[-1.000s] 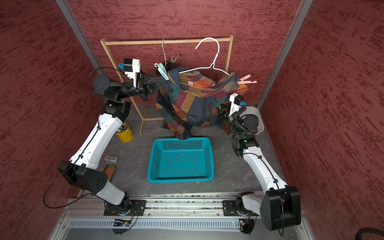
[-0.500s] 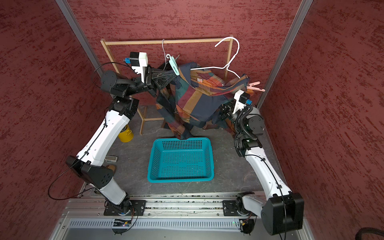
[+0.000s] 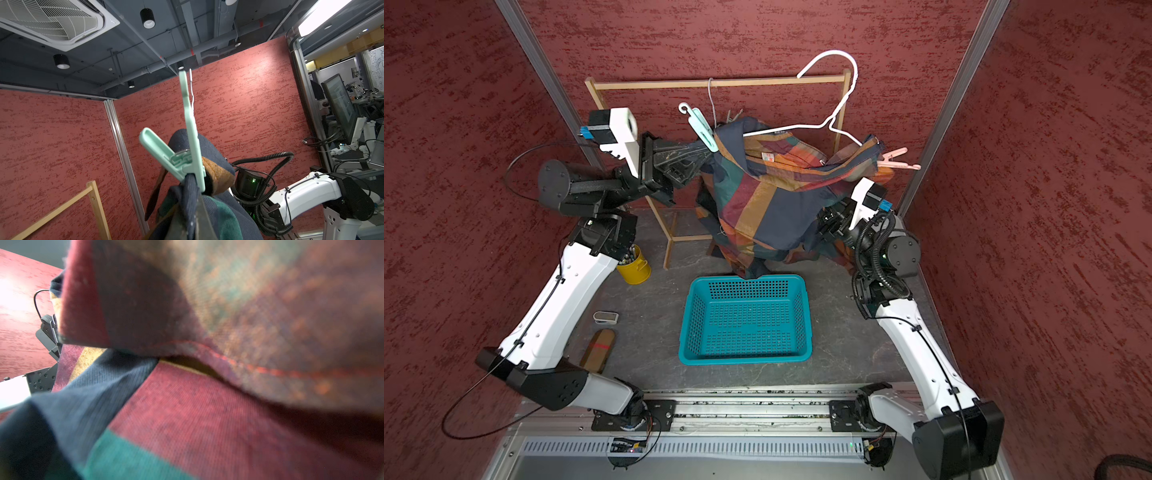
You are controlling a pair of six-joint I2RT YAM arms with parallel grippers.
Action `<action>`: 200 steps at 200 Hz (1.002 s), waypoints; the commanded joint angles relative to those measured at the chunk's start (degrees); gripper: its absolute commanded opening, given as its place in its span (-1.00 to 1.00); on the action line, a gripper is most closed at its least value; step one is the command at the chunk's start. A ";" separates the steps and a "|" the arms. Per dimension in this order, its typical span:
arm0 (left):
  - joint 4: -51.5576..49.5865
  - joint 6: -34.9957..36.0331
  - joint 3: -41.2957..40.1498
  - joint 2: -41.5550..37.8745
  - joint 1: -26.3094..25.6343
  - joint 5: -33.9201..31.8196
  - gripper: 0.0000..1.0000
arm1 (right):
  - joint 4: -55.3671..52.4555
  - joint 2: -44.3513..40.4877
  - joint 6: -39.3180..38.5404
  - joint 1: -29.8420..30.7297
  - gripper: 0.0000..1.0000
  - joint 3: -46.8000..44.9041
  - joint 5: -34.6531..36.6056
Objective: Remove the clothespins securing long-sleeve shirts to the hanger
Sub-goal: Pick up the hanger from the clothesline, then place the long-sleeve shirt at the bin.
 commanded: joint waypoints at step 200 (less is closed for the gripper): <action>-3.13 5.15 -27.70 -26.87 -7.78 -19.47 -1.00 | 0.74 5.60 2.12 19.78 -1.00 2.12 -4.23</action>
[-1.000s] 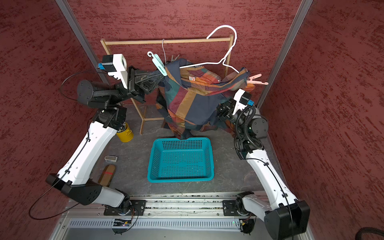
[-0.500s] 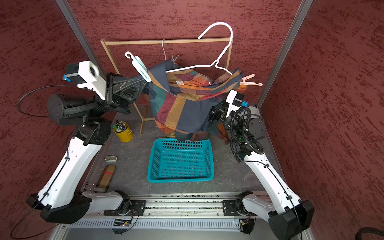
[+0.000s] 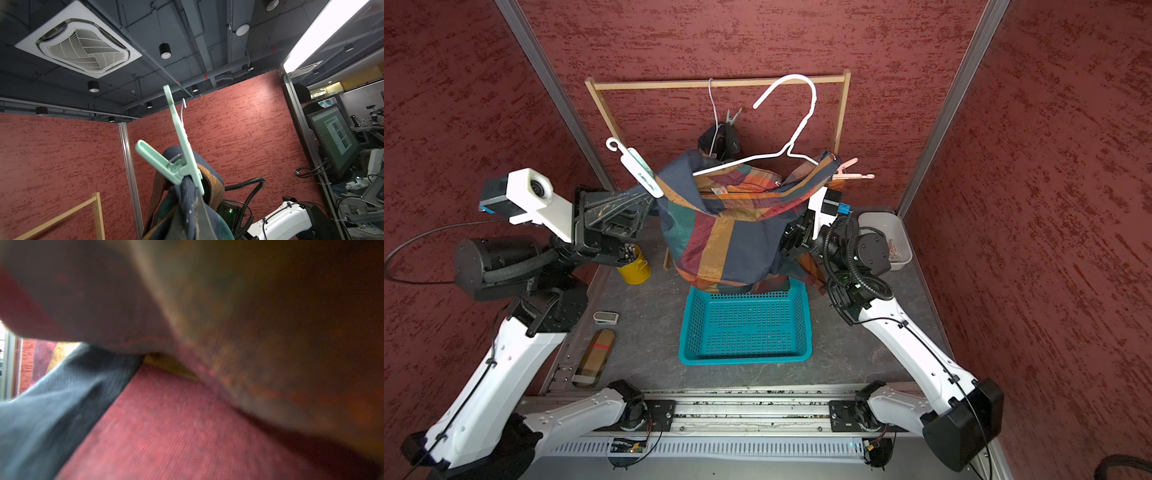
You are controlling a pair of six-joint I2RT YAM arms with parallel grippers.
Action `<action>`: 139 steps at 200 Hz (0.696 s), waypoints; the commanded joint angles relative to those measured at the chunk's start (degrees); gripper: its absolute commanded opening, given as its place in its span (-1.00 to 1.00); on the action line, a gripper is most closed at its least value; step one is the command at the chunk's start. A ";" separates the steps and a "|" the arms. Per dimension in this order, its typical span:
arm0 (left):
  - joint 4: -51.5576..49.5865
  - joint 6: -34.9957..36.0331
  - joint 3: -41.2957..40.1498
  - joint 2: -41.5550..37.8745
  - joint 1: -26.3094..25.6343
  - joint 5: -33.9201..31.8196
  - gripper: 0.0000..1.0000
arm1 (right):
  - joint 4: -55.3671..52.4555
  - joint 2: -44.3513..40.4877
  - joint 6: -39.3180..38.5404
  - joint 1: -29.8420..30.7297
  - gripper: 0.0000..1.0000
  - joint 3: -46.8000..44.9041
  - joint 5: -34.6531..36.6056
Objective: Remove the clothespins securing long-sleeve shirts to the hanger
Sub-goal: Place the long-sleeve shirt at the bin.
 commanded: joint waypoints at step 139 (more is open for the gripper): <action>-5.69 -1.62 -33.35 -21.07 7.20 -16.46 -1.00 | 6.38 3.89 8.95 6.80 -1.00 -12.08 -2.19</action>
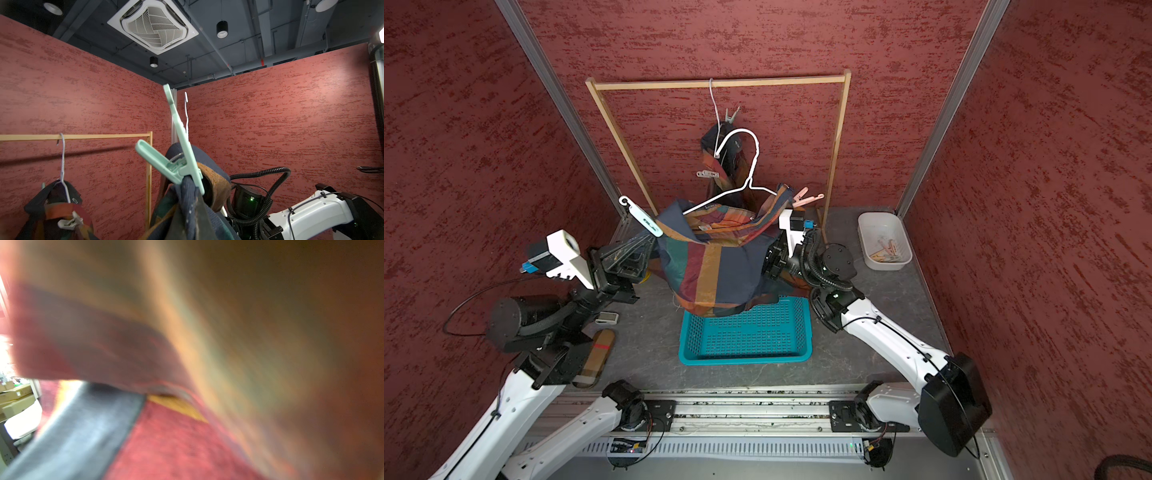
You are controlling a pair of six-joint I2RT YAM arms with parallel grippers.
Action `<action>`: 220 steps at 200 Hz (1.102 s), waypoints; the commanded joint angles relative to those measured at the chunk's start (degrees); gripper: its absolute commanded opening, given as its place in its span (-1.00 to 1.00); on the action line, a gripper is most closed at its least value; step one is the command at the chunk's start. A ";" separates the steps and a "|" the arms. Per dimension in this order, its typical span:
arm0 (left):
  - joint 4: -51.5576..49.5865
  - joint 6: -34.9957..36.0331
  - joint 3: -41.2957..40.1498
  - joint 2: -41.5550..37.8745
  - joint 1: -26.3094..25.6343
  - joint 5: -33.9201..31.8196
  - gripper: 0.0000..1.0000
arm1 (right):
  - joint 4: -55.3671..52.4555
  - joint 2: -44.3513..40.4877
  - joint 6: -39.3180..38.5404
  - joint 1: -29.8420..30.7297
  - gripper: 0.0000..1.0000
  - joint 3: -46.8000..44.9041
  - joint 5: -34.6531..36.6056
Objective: Remove the clothespins securing long-sleeve shirts to the hanger
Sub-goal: Place the long-sleeve shirt at the bin.
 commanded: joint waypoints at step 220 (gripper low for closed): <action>24.86 -23.90 -28.93 -1.69 28.89 28.14 -1.00 | -21.26 -1.25 -6.47 9.38 -0.19 -7.34 8.71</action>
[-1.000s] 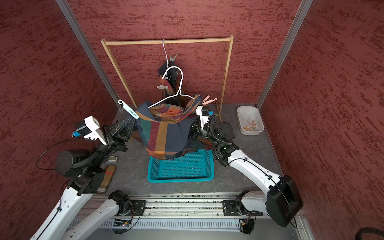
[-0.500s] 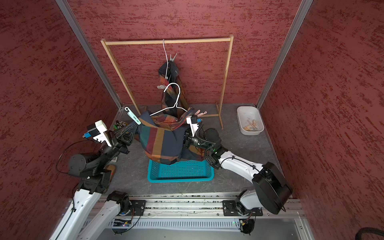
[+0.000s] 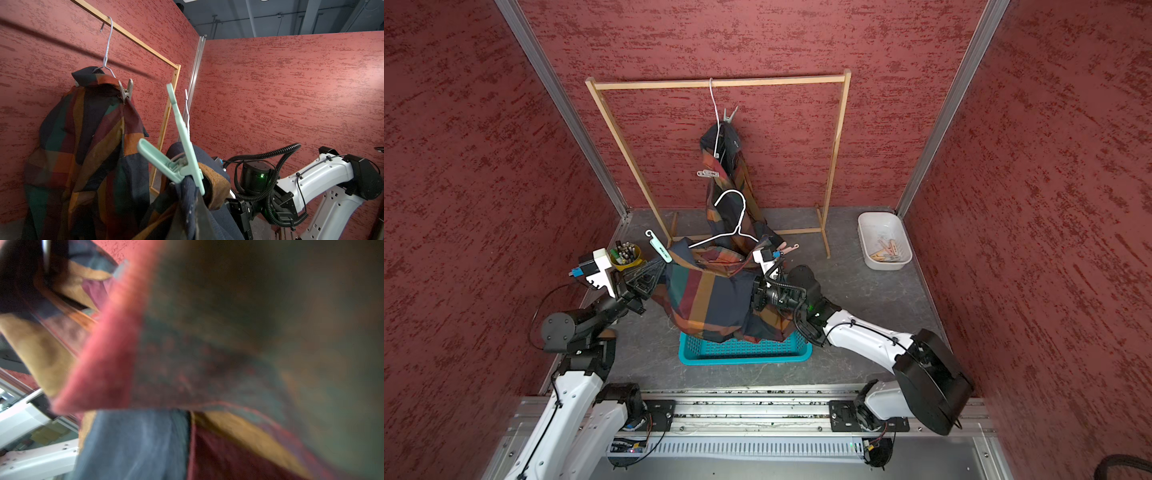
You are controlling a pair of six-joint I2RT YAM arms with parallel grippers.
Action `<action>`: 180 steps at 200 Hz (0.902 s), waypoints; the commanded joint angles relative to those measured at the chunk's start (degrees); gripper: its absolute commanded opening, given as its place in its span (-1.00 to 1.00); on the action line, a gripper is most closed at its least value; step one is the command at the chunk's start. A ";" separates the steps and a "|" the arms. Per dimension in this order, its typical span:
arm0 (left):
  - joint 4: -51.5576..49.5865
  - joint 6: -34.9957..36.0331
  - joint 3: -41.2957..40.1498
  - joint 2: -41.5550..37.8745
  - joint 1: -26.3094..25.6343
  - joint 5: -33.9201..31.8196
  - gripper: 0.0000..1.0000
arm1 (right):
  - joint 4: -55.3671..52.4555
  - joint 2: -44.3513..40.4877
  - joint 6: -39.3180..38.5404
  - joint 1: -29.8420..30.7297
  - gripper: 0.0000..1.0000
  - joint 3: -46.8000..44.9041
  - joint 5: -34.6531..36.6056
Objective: Remove the clothespins securing long-sleeve shirts to the hanger
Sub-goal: Place the long-sleeve shirt at the bin.
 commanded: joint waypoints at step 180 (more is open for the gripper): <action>23.13 -7.35 0.46 13.57 7.42 3.73 -1.00 | -34.07 -9.64 -21.79 -1.69 0.38 12.23 22.56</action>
